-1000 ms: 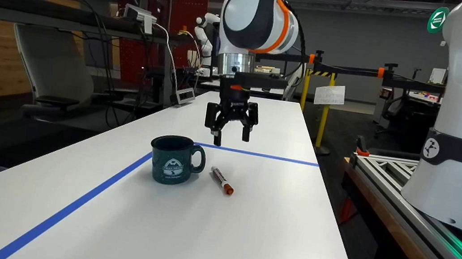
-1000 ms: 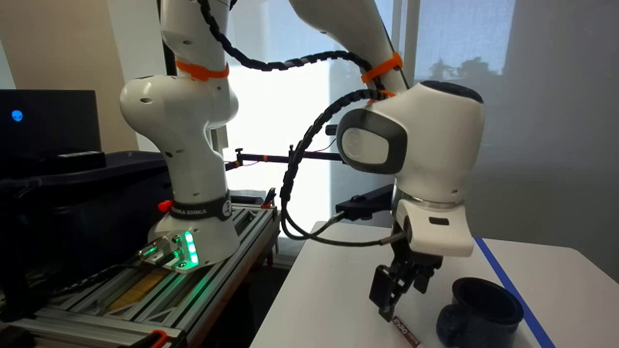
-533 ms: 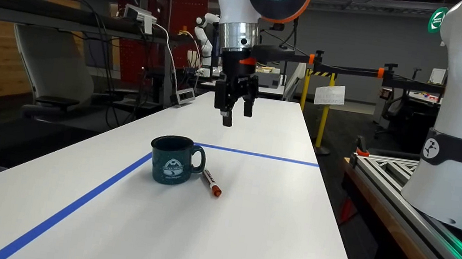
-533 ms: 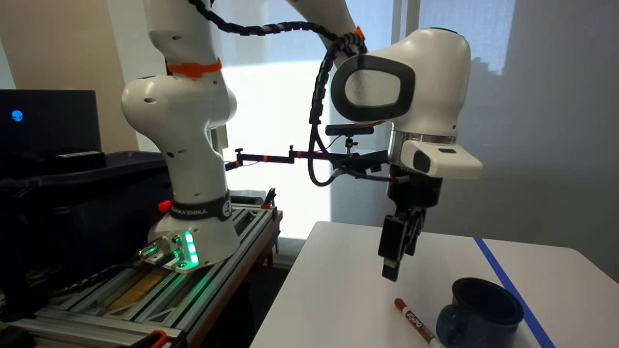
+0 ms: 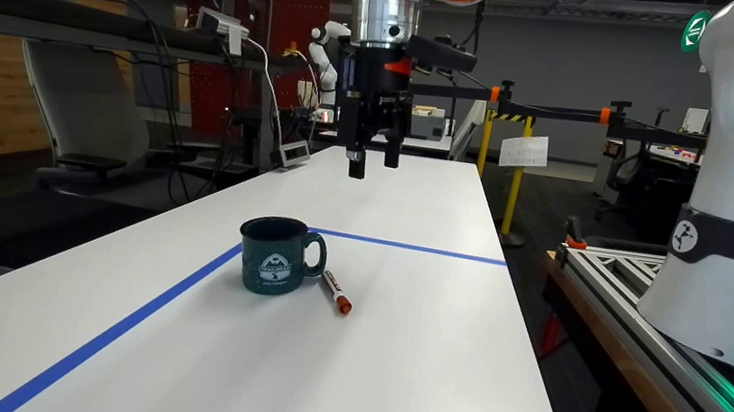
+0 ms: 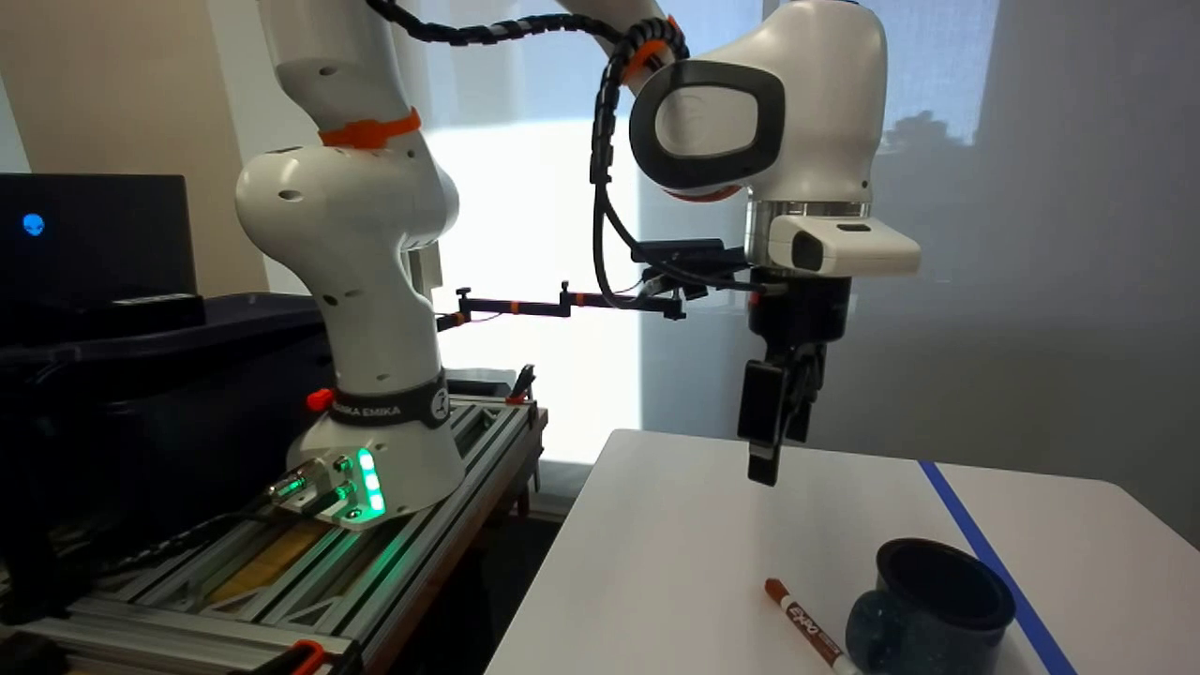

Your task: Take the marker out of the cup

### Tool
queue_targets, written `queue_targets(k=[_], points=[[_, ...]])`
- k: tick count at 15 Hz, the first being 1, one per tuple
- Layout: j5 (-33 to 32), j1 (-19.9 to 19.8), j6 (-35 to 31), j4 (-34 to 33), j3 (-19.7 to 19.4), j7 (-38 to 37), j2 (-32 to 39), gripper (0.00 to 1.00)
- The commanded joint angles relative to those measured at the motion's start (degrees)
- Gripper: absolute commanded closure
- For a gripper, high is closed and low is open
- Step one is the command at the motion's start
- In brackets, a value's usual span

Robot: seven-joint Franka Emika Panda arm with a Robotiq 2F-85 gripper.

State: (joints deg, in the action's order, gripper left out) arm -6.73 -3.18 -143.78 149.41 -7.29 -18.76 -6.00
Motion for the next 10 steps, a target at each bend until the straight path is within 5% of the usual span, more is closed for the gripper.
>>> queue_targets(k=[1,10], points=[[0.4,-1.4,0.1,0.0,1.4,0.2,-0.1,0.00],[0.6,-1.4,0.1,0.4,1.4,0.2,-0.2,0.00]])
